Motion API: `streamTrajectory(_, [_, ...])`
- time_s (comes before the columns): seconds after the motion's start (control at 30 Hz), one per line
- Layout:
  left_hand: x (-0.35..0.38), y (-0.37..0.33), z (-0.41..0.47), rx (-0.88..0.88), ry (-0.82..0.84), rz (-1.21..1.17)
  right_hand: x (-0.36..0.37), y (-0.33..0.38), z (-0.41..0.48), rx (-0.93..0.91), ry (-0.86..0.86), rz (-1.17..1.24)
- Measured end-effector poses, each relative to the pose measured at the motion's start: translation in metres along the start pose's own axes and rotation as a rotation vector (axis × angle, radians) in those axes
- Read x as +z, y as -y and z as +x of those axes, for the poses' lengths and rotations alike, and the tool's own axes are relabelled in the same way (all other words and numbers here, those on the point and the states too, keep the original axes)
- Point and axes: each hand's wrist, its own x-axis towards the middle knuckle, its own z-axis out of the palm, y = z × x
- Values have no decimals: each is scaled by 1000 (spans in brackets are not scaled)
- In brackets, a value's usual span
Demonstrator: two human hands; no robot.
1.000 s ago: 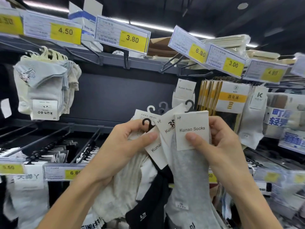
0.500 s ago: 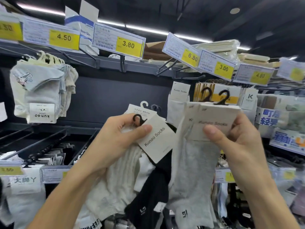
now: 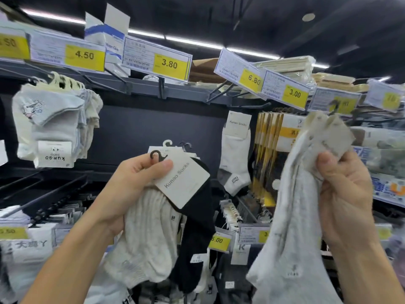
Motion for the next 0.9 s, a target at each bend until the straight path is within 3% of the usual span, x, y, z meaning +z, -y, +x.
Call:
streamTrajectory(0.17, [0,-1,-3,19,85,11,-10,-35,28,165,-44,-253])
streamTrajectory(0.4, [10,7,-5,38,154,78,-4,-87,87,160,-194,-511])
streamTrajectory(0.67, [18,16,-7,-2,183,81,5,-114,131,121,-148,-640])
streamTrajectory(0.9, [19,17,-6,-14,206,99,1,-132,148,259,-13,-715])
